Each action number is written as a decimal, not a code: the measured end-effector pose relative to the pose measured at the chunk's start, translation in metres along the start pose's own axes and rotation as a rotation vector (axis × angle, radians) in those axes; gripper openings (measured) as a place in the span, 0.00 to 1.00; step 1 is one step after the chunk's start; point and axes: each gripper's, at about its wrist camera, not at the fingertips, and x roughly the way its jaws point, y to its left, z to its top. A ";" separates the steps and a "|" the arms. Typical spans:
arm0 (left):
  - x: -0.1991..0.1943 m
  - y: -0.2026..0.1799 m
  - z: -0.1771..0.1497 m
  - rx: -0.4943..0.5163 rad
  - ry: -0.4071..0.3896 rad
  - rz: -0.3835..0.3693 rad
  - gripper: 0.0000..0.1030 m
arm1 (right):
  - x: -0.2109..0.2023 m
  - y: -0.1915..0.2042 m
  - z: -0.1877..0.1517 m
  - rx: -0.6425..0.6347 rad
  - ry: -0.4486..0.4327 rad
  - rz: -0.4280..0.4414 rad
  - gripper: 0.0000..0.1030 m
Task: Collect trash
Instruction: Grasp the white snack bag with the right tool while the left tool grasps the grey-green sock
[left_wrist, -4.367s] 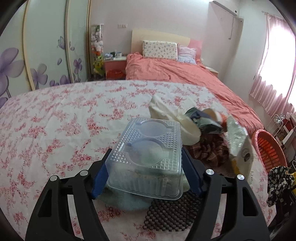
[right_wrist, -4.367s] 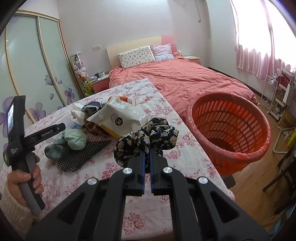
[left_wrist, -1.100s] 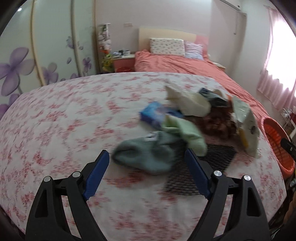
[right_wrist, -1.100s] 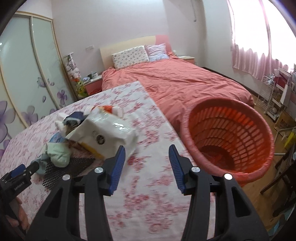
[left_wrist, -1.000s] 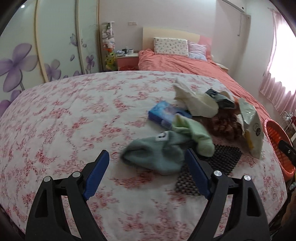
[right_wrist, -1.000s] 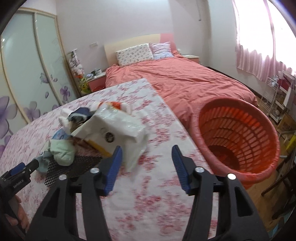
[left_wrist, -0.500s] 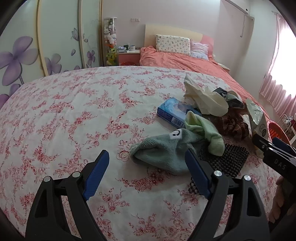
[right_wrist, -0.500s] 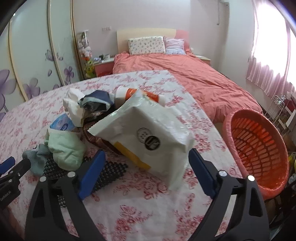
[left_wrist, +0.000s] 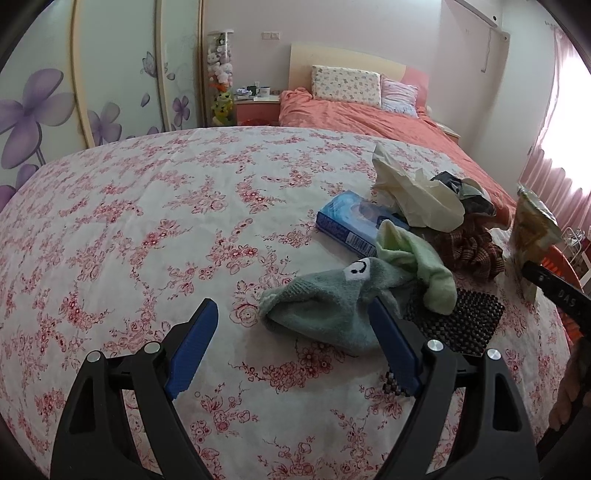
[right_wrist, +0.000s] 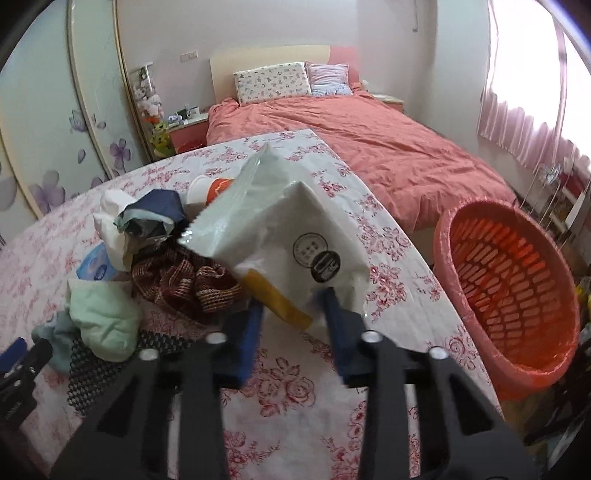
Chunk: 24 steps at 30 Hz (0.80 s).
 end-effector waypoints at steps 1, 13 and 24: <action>0.000 0.000 0.000 0.000 0.000 0.000 0.81 | -0.001 -0.003 0.000 0.005 -0.003 0.004 0.21; 0.009 -0.004 0.001 0.005 0.017 -0.014 0.80 | -0.021 -0.028 0.000 0.072 -0.057 0.052 0.05; 0.011 -0.007 0.006 0.008 0.036 -0.070 0.24 | -0.034 -0.032 -0.004 0.079 -0.058 0.051 0.05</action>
